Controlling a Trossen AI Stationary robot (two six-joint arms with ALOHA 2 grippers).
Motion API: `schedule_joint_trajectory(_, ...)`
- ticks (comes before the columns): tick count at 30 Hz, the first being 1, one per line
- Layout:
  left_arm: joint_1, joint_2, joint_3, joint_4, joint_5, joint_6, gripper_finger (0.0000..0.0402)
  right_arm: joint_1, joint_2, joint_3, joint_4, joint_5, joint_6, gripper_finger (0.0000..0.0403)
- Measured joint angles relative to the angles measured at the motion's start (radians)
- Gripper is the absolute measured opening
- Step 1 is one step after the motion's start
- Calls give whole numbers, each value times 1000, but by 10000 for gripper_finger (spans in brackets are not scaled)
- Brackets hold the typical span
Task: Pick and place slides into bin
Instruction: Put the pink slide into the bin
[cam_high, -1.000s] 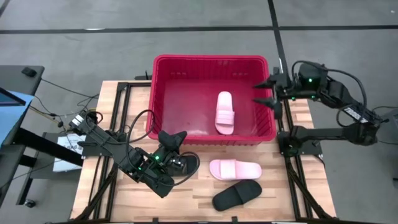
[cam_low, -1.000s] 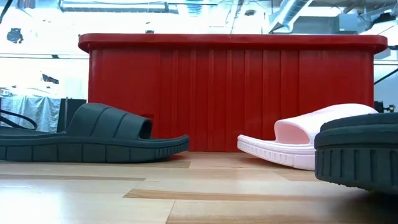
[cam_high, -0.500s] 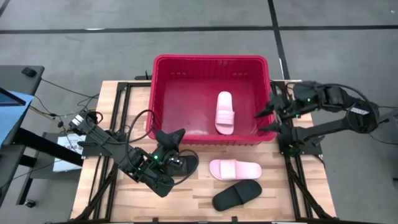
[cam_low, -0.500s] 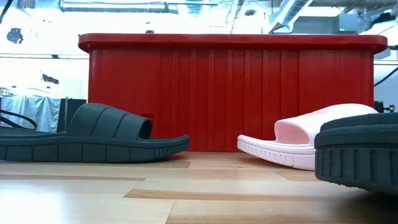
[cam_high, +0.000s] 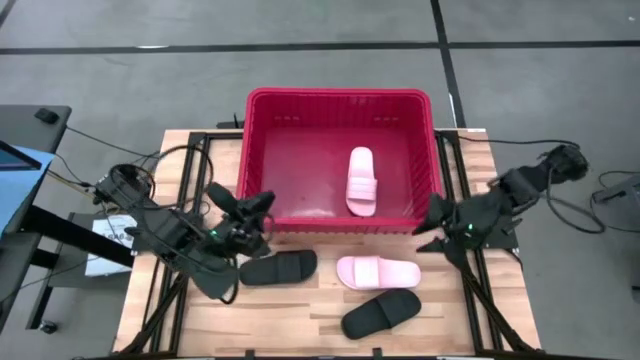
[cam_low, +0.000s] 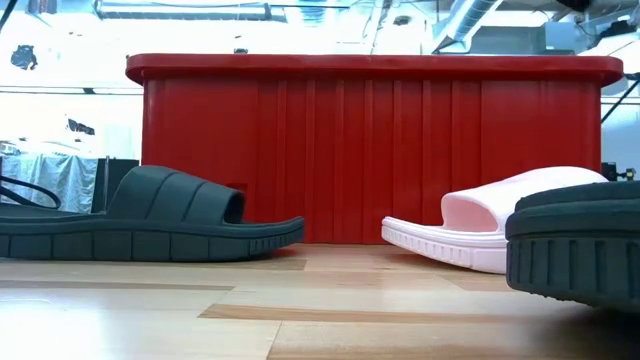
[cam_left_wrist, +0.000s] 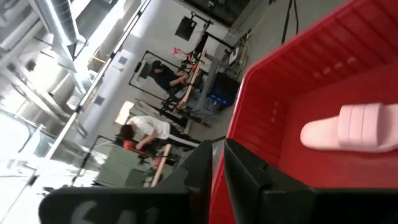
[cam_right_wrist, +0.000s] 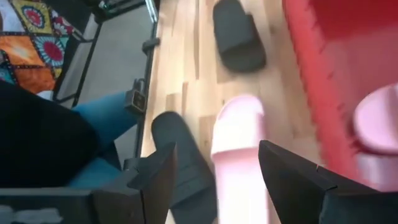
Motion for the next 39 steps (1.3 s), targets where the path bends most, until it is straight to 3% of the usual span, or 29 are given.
schedule_joint_trajectory(10, -37, -39, 0, -1, 1, 25, 34, 239, 45, -169, 52, 222, 335, 216)
schedule_joint_trajectory(17, -36, -39, 0, -1, 2, 61, 34, 312, 116, -199, 14, 272, 510, 216)
schedule_joint_trajectory(27, -36, -39, 0, -1, 2, 67, 34, 305, 214, -196, -23, 276, 567, 216)
schedule_joint_trajectory(39, -36, -39, 0, -2, 6, 67, 34, 234, 291, -200, -199, 96, 795, 216)
